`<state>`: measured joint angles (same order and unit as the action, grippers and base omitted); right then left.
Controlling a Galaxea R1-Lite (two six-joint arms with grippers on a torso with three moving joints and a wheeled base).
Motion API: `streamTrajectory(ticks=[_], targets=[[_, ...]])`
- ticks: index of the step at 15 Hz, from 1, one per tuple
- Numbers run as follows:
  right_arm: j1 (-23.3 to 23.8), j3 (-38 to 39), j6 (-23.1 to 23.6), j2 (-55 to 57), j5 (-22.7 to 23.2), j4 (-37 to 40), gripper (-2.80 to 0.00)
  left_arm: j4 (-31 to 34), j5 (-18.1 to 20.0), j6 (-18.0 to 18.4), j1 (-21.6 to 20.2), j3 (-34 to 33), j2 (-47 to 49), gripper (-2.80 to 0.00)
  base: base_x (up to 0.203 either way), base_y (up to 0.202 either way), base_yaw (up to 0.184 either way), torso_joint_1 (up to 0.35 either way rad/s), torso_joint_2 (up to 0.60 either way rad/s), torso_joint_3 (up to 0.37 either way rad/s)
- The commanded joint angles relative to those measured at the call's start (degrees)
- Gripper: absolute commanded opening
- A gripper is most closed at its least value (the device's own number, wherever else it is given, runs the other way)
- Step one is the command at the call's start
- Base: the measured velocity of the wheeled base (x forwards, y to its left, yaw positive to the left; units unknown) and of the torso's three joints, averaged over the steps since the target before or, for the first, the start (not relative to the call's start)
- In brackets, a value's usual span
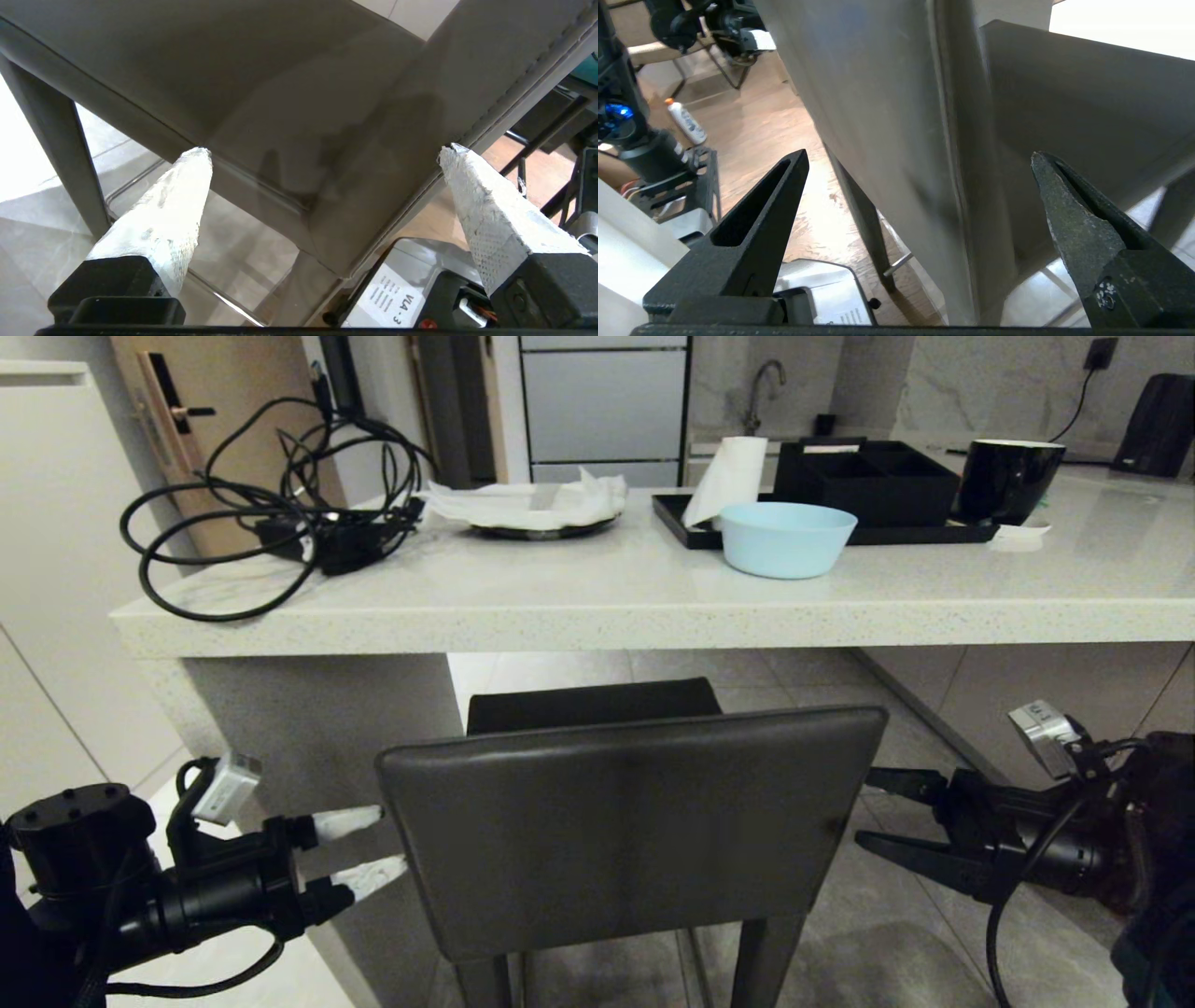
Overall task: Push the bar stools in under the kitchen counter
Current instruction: Pull the gray chair out from under the dining table
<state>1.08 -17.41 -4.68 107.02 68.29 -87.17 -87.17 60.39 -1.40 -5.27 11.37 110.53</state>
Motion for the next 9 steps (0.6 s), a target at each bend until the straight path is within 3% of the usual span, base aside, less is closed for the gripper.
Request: streamTrajectory(ticks=[1,4,9], targets=[[-2.77,-0.24,-0.21,1.64,0.17,-0.49,0.0,-0.49,0.29,0.0,0.35,0.4,0.09,0.0,0.0,0.0,0.0,0.0,0.0,0.0],[-5.74,-1.26,-0.24,3.06,-0.09,-0.49,0.0,-0.49,0.34,0.02,1.38,-0.31,-1.03,0.0,0.0,0.0,0.0,0.0,0.0,0.0],[-5.83,-1.48,-0.24,3.46,-0.09,-0.49,0.0,-0.49,1.04,0.64,-1.96,-2.87,-1.4,0.0,0.0,0.0,0.0,0.0,0.0,0.0]])
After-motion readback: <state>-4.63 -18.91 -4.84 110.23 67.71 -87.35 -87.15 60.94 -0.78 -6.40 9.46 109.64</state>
